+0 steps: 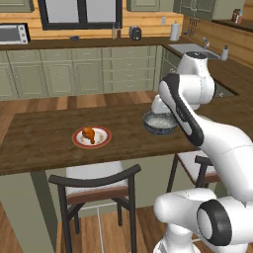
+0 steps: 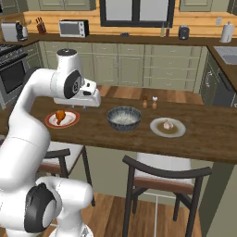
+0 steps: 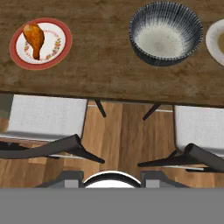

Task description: Pick the chicken drumstick and garlic from their plates and place them in the bowl. Then put the bowl in the fridge.

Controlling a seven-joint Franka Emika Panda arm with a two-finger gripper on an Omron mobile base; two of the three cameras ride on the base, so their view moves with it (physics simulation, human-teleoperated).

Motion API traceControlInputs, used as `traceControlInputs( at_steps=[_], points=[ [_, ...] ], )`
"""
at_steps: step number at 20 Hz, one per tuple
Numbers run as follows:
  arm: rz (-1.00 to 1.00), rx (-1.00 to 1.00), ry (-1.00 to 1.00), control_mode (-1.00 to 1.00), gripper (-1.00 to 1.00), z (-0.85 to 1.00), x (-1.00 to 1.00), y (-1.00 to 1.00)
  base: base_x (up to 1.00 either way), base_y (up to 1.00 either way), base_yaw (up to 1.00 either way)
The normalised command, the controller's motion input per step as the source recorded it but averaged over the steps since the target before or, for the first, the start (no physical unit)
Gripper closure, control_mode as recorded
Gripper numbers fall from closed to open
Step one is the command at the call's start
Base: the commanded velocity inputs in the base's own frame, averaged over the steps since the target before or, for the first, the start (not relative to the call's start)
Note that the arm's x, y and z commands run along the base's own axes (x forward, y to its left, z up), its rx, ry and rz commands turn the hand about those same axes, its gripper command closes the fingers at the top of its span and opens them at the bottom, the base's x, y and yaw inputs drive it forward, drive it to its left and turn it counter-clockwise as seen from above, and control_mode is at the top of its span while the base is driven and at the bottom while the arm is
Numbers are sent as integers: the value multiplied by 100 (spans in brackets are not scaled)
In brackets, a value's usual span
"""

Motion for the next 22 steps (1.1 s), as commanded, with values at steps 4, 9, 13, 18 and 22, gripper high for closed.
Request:
traceControlInputs(
  at_steps=[4,9,13,18,22],
  points=[
    [-1,0,-3,-100,-100,-6,13,0,0,0,0],
    [-2,0,-8,-100,-100,-42,94,82,0,0,0],
    [-1,0,-1,-100,-100,-65,100,100,0,0,0],
    [0,0,11,-100,-100,-62,98,100,0,0,0],
    [0,0,24,-100,-100,-21,61,97,0,0,0]
  ],
)
